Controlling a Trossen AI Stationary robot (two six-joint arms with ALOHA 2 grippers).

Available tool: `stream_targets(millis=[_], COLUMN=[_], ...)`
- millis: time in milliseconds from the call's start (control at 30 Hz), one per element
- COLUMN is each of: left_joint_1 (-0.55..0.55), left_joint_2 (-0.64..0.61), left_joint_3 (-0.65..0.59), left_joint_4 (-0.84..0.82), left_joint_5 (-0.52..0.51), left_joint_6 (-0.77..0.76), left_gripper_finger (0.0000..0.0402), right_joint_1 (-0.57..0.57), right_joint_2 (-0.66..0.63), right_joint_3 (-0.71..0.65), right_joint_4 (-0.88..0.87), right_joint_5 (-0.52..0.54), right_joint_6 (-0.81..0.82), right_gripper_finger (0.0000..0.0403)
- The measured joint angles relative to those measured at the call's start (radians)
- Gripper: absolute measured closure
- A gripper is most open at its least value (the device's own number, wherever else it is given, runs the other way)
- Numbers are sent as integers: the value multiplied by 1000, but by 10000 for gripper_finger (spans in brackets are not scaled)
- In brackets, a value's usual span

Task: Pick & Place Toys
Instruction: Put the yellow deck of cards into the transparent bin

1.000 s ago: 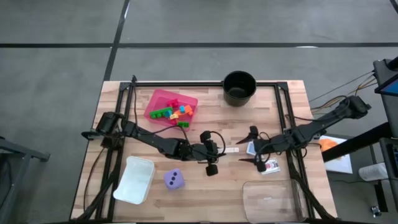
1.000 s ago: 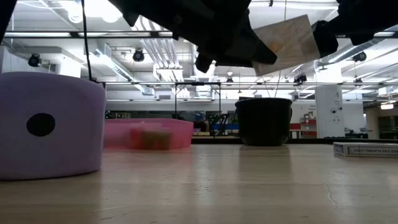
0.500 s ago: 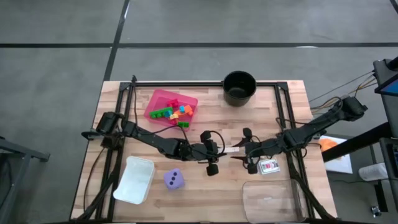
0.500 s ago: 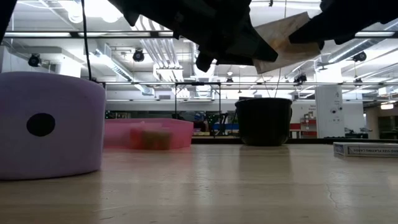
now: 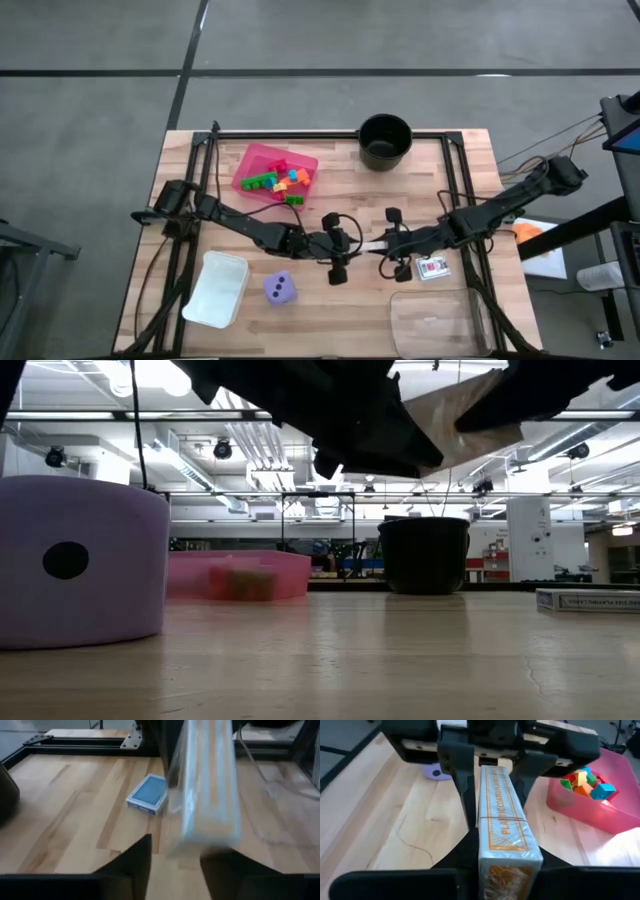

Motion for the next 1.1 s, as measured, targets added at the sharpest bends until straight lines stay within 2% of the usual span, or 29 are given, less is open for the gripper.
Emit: stream_targets(millis=[167, 333, 533, 667, 900, 1100], left_joint_1=[-13, -24, -26, -24, -24, -24], left_joint_2=[-47, -116, -160, -172, -173, -173], left_joint_3=[-60, -184, -325, -358, -349, -350], left_joint_4=[47, 174, 350, 390, 393, 388], left_joint_5=[0, 0, -1, -8, -8, -9], left_joint_6=[17, 14, -18, -26, -26, -26], left_gripper_finger=[181, 154, 150, 150, 149, 149], right_joint_1=[5, 33, 110, 199, 375, 491], right_joint_2=[-76, -160, -216, -231, -211, -110], right_joint_3=[0, 11, 42, 52, 61, 61], right_joint_4=[-87, -202, -309, -322, -336, -354], right_joint_5=[-27, -114, -225, -265, -246, -203], right_joint_6=[20, 78, 183, 271, 484, 642], right_gripper_finger=[341, 341, 341, 341, 341, 341])
